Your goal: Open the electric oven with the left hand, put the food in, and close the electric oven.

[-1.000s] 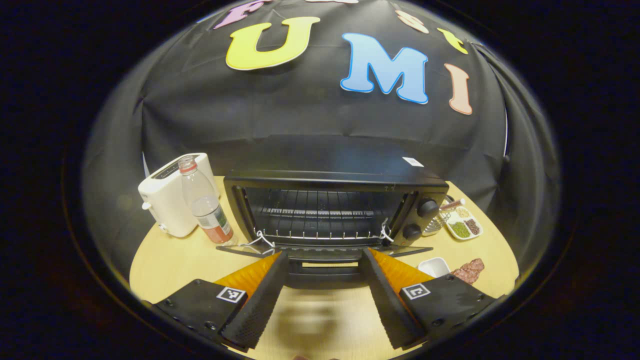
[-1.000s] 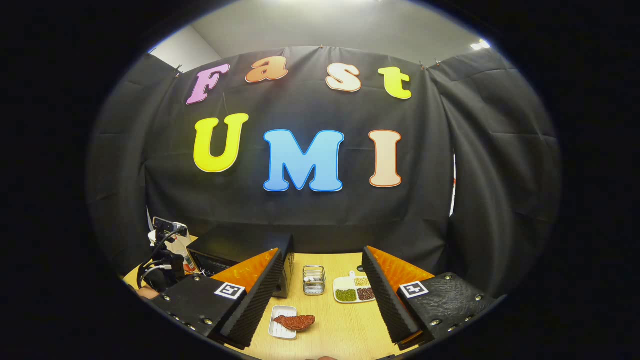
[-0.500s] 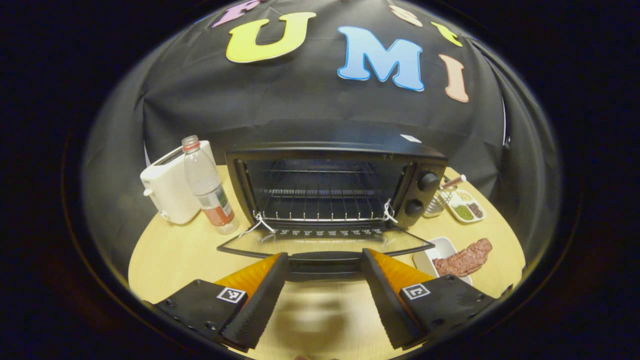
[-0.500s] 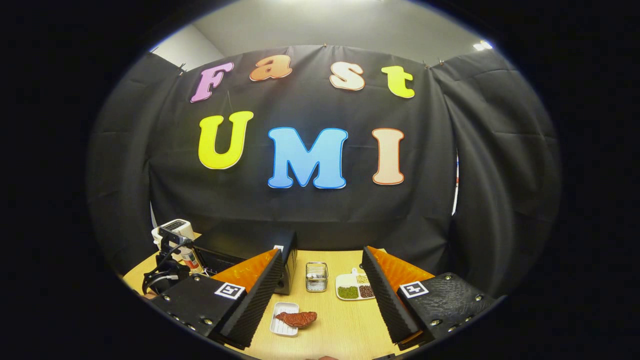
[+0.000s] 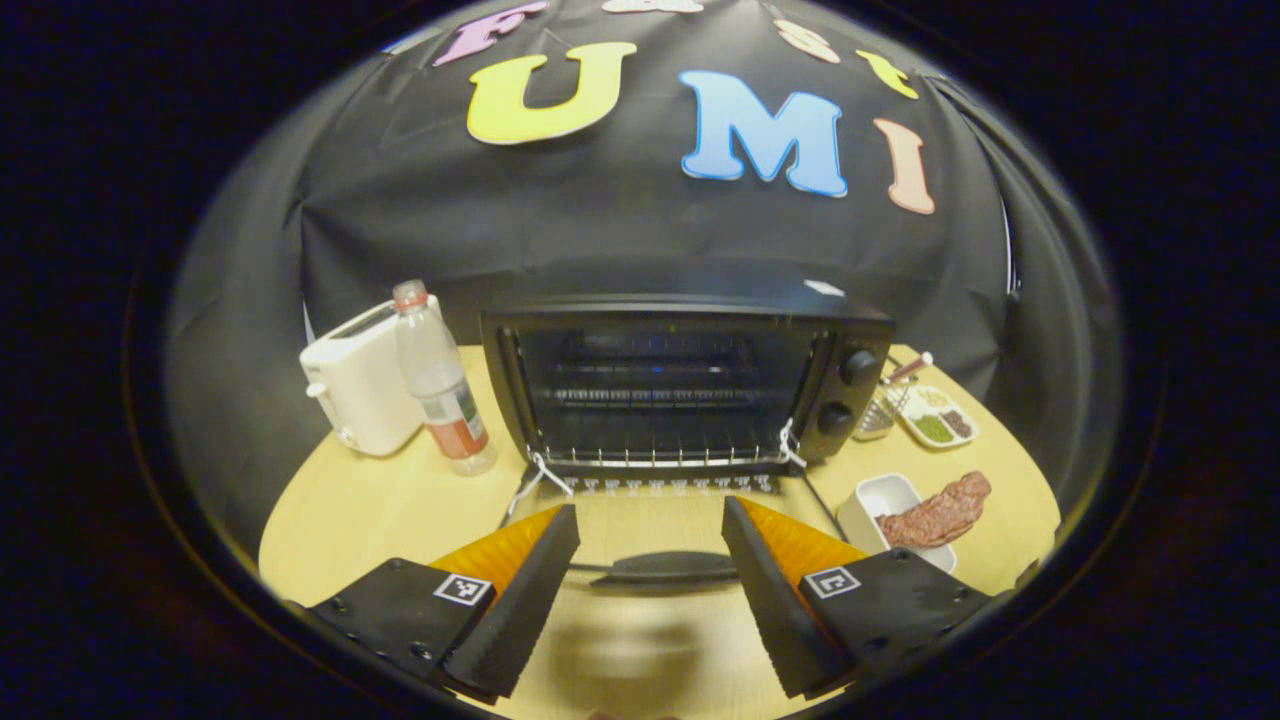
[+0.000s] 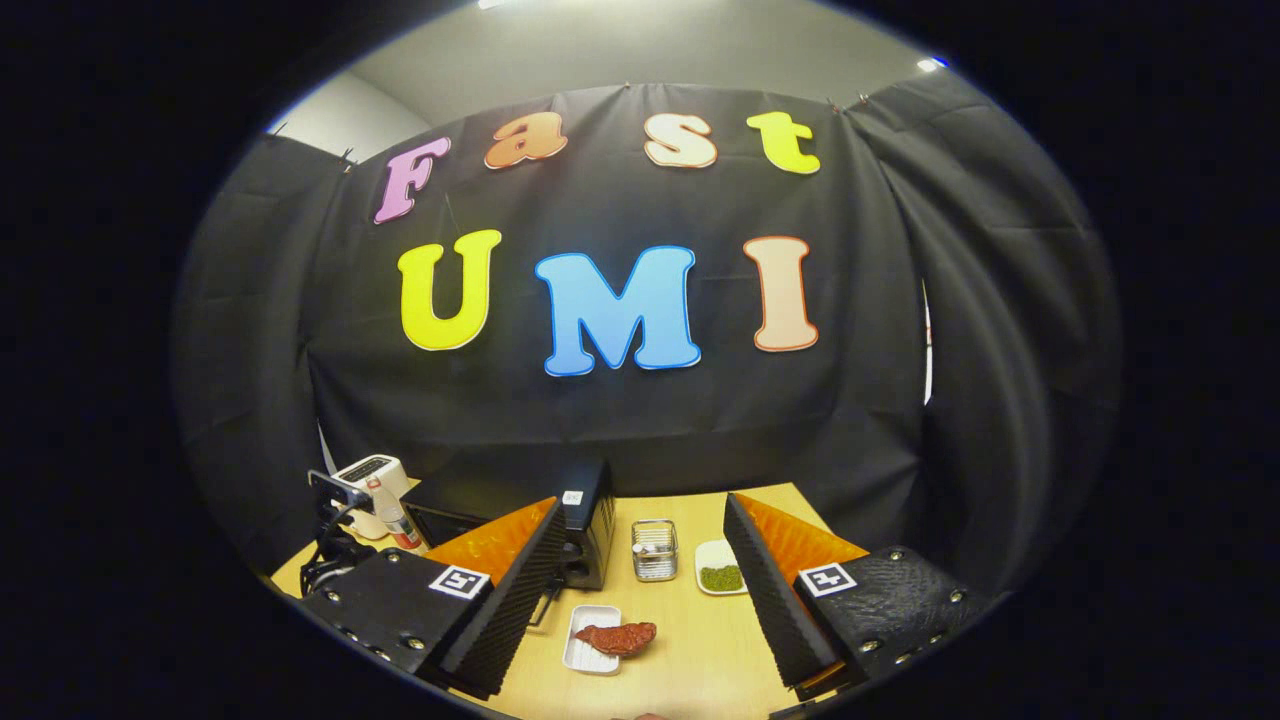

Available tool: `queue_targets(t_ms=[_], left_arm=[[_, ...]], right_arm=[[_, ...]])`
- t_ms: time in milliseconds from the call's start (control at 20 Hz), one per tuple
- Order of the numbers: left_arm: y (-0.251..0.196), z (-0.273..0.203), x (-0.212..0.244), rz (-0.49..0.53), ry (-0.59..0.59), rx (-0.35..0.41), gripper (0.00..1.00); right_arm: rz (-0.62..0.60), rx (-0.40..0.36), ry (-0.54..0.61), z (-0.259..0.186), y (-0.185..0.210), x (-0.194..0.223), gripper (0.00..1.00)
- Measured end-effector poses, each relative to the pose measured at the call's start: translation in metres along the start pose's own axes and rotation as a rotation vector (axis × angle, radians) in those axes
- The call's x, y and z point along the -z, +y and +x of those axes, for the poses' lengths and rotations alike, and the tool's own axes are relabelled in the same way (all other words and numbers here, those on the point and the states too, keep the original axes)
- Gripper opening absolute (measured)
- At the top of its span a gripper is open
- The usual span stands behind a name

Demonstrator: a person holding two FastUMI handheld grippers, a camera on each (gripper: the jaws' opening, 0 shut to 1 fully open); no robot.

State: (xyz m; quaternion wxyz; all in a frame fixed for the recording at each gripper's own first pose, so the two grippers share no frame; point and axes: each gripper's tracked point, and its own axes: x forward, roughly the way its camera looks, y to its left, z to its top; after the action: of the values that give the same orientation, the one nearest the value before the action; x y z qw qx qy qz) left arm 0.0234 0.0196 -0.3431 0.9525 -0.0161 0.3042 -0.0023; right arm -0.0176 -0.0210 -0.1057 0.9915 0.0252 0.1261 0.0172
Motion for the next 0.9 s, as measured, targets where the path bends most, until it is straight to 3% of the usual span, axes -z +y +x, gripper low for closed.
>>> queue_targets(t_ms=[200, 450, 700, 900], left_arm=[[0.000, -0.042, -0.088, -0.048, -0.179, -0.015, 0.97], [0.006, -0.122, -0.191, -0.036, -0.416, -0.069, 1.00], [0.016, -0.167, -0.238, -0.106, -0.512, -0.124, 1.00], [0.027, -0.190, -0.233, -0.080, -0.523, -0.204, 1.00]], right_arm=[[0.148, -0.023, 0.118, 0.027, -0.026, 0.044, 0.98], [0.289, -0.055, 0.249, 0.056, -0.056, 0.112, 0.99], [0.378, -0.161, 0.438, 0.076, -0.051, 0.200, 0.99], [0.484, -0.220, 0.559, 0.092, -0.039, 0.255, 0.99]])
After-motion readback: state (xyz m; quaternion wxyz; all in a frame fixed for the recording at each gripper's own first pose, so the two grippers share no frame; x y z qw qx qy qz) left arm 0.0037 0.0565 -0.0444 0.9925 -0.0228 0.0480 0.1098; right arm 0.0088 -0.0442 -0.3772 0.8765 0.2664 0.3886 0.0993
